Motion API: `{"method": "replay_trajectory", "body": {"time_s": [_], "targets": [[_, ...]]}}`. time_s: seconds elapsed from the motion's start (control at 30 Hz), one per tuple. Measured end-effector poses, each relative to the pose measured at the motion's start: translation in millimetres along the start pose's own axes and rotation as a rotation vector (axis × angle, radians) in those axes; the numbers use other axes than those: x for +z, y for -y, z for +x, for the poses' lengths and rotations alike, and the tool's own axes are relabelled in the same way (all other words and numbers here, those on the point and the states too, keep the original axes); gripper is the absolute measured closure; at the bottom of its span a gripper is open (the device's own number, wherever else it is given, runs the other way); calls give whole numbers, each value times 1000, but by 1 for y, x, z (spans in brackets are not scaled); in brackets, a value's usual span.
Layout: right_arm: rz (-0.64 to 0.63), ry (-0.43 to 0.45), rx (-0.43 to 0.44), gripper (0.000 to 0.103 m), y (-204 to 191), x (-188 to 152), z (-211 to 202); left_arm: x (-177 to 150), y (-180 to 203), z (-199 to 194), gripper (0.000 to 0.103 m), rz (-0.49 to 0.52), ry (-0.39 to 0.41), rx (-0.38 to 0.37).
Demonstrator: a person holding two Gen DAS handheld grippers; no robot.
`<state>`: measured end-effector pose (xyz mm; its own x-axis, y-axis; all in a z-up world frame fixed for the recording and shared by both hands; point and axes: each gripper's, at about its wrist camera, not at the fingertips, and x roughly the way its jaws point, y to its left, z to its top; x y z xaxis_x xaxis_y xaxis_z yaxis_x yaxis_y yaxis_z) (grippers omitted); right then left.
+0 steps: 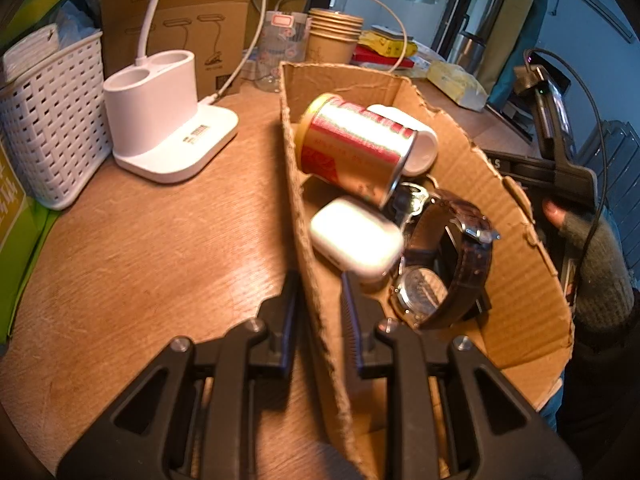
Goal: Organize rigid objects
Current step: 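Close the right gripper on the white charger, then carry the charger into the box beside the can and open the right gripper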
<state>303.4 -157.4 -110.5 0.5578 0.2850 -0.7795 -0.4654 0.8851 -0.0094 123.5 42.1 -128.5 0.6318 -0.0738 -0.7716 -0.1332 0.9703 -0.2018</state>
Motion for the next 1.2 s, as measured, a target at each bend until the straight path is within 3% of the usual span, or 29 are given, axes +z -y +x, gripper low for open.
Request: {"method": "replay_trajectory", "body": {"time_s": [0.17, 0.4, 0.6, 0.77, 1.2], "targets": [[-33, 20, -15, 54, -7, -1, -4, 0, 0, 0, 80, 0, 0, 0], [-52, 156, -80, 54, -13, -7, -31, 0, 0, 0, 80, 0, 1, 0], [-58, 229, -83, 54, -14, -9, -43, 0, 0, 0, 80, 0, 0, 0], [-54, 228, -3, 54, -15, -9, -47, 0, 0, 0, 80, -1, 0, -1], [-52, 282, 58, 54, -26, 1, -72, 0, 0, 0, 80, 0, 0, 0]]}}
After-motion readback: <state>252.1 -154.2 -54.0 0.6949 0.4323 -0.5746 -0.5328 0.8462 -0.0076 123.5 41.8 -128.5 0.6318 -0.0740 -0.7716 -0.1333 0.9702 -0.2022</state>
